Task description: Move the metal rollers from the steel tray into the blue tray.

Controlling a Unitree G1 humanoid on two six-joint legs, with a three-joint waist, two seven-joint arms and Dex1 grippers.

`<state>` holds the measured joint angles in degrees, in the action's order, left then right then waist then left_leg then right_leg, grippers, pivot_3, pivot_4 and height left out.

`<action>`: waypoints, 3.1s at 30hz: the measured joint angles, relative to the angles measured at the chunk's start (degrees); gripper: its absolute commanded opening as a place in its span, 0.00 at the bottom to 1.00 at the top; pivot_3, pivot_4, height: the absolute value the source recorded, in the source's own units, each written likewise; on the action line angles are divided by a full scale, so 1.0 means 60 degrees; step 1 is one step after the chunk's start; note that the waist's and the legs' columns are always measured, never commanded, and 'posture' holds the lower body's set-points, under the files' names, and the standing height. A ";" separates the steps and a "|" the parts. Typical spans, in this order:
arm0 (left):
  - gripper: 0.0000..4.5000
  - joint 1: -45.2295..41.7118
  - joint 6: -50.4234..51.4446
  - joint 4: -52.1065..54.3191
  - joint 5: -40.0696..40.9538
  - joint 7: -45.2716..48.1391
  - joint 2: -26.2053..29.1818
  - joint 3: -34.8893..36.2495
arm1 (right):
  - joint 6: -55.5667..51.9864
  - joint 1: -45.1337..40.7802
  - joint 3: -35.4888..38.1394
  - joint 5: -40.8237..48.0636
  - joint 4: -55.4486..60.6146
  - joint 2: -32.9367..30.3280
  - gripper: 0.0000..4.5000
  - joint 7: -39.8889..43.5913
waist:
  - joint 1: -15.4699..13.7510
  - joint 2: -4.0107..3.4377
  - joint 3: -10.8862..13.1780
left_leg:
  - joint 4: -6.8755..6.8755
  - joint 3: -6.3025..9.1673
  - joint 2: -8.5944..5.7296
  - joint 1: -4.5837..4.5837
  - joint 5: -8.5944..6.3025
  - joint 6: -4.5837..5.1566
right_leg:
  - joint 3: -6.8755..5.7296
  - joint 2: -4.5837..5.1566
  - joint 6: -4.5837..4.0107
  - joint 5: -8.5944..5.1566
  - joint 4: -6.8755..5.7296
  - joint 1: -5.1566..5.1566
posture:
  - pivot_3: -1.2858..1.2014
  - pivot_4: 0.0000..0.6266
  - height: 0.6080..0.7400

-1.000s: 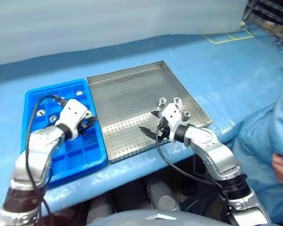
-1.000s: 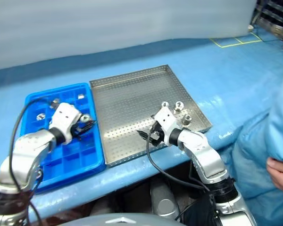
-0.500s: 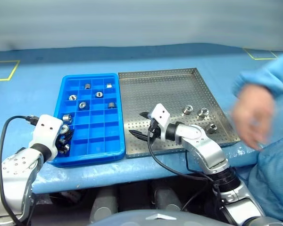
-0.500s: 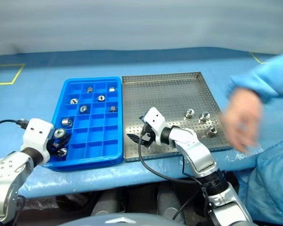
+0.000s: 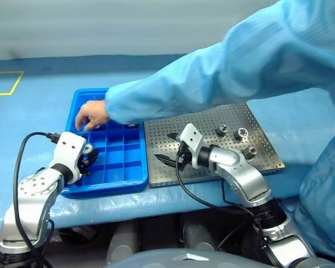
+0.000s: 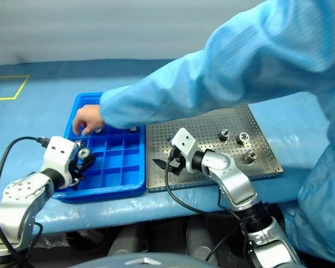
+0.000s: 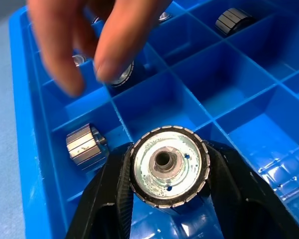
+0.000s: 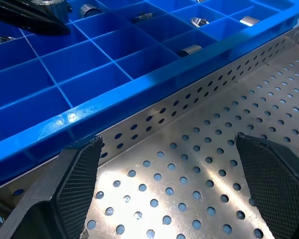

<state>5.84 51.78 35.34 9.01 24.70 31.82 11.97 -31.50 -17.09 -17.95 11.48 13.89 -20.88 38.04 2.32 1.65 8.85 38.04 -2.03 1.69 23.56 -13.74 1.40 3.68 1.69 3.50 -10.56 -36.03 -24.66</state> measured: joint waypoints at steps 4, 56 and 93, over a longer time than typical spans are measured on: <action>0.93 -0.0005 -0.0021 -0.0183 -0.0005 -0.0082 0.0005 0.0005 | -0.0007 0.0072 0.0068 -0.0012 0.0052 -0.0059 1.00 -0.0102 | 0.0043 0.0000 0.0000 | 0.0001 0.0000 0.0001 0.0000 0.0000 0.0000 | 0.0000 0.0000 0.0003 -0.0002 -0.0001 0.0001 | 0.49 0.24 1.00; 0.93 -0.1780 -0.1759 -0.1491 0.0767 -0.0763 -0.1869 -0.2347 | -0.0848 -0.1288 0.2031 0.0482 -0.3469 0.2729 1.00 -0.2753 | 0.1293 -0.0009 -0.0001 | 0.0004 0.0023 -0.0010 0.0008 0.0000 0.0002 | 0.0026 -0.0018 0.0050 0.0037 -0.0007 0.0008 | 0.47 0.24 1.00; 0.94 0.2252 -0.1458 0.1299 0.0599 -0.2140 -0.1892 0.1581 | 0.0998 -0.3531 -0.0798 -0.0332 -0.4874 0.4367 0.39 -0.0459 | -0.0318 -0.0001 0.0000 | -0.0015 0.0036 0.0036 0.0005 -0.0006 -0.0013 | -0.0064 0.0036 -0.0035 -0.0010 0.0010 0.0002 | 0.58 0.24 1.00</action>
<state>19.36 43.03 43.13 12.61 11.87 20.47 21.46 -25.51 -38.27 -22.73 9.49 -15.35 5.32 35.28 0.41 1.65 8.85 37.95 -1.81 1.91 23.59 -13.78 1.32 3.30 1.91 3.29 -10.62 -35.97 -24.65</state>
